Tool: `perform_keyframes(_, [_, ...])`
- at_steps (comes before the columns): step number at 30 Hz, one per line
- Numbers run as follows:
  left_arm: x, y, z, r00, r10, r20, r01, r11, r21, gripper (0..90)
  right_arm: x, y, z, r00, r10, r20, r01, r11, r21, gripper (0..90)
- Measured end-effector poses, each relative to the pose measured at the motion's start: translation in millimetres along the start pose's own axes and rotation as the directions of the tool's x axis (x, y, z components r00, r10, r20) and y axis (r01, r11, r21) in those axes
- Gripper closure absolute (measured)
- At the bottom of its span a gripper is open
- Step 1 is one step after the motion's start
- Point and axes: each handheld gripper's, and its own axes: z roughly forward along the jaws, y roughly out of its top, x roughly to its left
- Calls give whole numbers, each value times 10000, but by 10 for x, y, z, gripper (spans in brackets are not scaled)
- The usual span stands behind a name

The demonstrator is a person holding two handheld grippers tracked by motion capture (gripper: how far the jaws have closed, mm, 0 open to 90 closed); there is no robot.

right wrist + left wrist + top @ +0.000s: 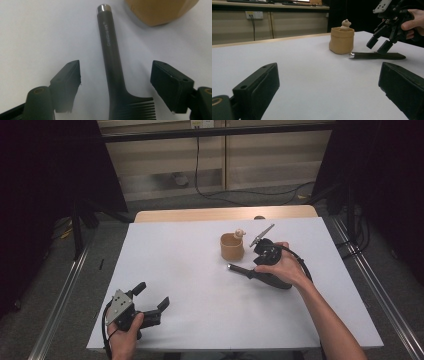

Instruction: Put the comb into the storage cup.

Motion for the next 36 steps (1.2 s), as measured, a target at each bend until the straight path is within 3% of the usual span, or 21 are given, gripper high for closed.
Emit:
perform_keyframes(13, [1,-3,6,10000,-6,-14,6,10000,54,34,-8,17,77,9989,-451,120,437,9943,972,433])
perform_keyframes(28, [-8,-2,10,10000,-15,-2,15,10000,23,34,23,25,115,9940,-1046,304,993,9846,1437,631])
perform_keyframes(36, [-5,-3,14,10000,0,26,0,10000,74,33,36,34,122,9912,-1240,463,1154,9809,1563,660])
